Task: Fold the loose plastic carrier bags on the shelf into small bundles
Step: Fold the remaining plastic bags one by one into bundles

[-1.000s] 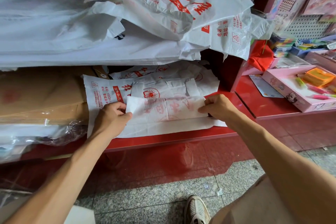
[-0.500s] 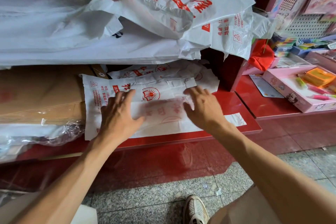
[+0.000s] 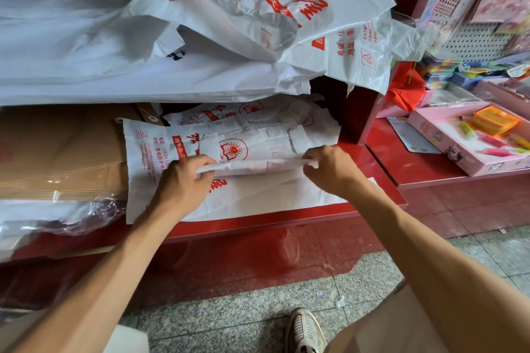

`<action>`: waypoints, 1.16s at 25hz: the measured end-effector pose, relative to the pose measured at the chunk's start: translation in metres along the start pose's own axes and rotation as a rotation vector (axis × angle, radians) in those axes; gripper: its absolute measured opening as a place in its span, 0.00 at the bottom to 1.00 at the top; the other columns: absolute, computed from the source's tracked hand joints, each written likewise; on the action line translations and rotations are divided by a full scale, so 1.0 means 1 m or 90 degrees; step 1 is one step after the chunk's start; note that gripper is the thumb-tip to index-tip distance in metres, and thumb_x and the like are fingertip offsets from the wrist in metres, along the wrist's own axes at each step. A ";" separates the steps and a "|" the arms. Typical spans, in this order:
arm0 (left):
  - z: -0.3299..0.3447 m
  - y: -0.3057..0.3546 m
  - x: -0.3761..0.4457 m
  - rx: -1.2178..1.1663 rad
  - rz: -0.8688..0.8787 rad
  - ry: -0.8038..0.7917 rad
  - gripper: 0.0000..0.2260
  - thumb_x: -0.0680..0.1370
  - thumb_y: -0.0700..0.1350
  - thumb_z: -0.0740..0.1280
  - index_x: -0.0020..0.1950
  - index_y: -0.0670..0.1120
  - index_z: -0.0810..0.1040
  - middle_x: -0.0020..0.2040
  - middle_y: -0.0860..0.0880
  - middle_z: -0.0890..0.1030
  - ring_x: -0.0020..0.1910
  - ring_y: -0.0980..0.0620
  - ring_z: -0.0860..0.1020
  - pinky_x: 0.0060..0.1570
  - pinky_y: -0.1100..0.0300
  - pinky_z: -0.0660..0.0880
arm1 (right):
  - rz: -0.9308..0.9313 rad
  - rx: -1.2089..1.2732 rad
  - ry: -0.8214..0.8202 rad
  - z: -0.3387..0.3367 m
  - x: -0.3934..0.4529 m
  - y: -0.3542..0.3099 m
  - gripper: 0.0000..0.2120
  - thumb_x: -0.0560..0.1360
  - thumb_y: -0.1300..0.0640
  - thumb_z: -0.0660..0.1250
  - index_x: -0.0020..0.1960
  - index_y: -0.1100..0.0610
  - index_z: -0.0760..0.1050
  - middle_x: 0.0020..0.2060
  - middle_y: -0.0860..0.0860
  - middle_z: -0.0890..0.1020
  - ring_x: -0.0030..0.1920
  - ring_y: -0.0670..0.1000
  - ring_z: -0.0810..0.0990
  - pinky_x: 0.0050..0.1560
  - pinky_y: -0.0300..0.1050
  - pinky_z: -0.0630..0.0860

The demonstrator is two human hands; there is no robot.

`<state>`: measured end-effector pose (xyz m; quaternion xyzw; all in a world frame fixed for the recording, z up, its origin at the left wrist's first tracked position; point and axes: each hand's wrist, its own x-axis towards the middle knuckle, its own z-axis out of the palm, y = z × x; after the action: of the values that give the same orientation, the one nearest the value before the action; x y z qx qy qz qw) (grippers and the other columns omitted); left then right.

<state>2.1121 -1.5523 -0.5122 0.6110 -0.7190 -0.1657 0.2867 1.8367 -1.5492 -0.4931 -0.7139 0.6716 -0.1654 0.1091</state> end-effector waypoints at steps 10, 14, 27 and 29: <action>-0.001 -0.001 0.001 -0.126 -0.232 0.060 0.20 0.77 0.51 0.68 0.65 0.51 0.65 0.53 0.46 0.81 0.50 0.44 0.77 0.50 0.53 0.72 | 0.297 0.446 -0.061 -0.012 0.003 0.018 0.28 0.69 0.58 0.77 0.64 0.54 0.69 0.53 0.52 0.77 0.44 0.47 0.77 0.35 0.39 0.69; -0.017 -0.001 -0.001 -0.156 -0.246 -0.121 0.19 0.71 0.47 0.73 0.57 0.56 0.69 0.55 0.49 0.73 0.49 0.48 0.75 0.47 0.55 0.72 | 0.259 0.421 -0.015 -0.002 0.008 0.018 0.14 0.69 0.67 0.74 0.51 0.56 0.76 0.44 0.52 0.79 0.38 0.47 0.76 0.31 0.37 0.70; -0.027 0.015 -0.006 -0.560 -0.098 0.061 0.19 0.72 0.28 0.70 0.52 0.50 0.84 0.49 0.49 0.86 0.47 0.53 0.81 0.49 0.65 0.76 | 0.050 0.574 0.136 -0.031 0.003 0.010 0.06 0.71 0.63 0.74 0.43 0.53 0.82 0.37 0.49 0.81 0.34 0.41 0.78 0.35 0.32 0.73; -0.026 0.008 -0.005 -0.453 -0.132 0.084 0.19 0.73 0.31 0.70 0.54 0.54 0.82 0.49 0.51 0.85 0.42 0.57 0.81 0.38 0.71 0.75 | 0.055 0.579 0.111 -0.030 0.002 0.011 0.04 0.72 0.61 0.74 0.44 0.54 0.81 0.39 0.50 0.81 0.37 0.43 0.80 0.37 0.33 0.74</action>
<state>2.1225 -1.5432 -0.4879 0.5522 -0.5305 -0.3938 0.5085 1.8149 -1.5503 -0.4694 -0.5486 0.5665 -0.4977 0.3610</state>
